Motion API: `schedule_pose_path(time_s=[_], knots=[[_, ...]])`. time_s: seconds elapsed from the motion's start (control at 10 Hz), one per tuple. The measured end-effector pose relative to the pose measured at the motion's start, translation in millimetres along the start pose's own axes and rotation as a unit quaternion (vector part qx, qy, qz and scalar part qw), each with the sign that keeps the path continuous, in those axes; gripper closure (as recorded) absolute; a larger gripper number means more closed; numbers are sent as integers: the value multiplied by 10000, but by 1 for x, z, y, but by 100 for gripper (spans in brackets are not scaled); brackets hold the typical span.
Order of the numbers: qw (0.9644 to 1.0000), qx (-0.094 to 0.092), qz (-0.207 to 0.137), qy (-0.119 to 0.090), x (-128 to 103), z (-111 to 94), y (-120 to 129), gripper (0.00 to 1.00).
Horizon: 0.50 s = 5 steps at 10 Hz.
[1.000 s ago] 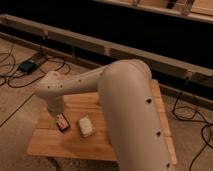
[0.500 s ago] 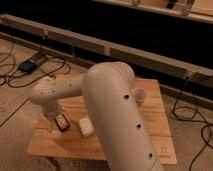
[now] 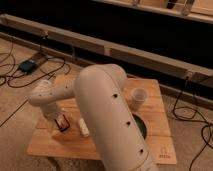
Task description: Place the eraser in the ceramic cup
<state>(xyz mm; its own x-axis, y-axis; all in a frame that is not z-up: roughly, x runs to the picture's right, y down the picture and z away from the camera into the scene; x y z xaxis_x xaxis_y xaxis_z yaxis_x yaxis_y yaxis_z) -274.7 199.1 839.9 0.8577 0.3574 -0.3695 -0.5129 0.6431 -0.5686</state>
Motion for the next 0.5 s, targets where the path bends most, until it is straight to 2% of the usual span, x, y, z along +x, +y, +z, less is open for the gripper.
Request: schedule_pose_path(time_s=[0.3,0.5], knots=[[10000,-32,-26,8,-3,5,-3,22],[10000,-64,-38,33,-3,9,-5,41]])
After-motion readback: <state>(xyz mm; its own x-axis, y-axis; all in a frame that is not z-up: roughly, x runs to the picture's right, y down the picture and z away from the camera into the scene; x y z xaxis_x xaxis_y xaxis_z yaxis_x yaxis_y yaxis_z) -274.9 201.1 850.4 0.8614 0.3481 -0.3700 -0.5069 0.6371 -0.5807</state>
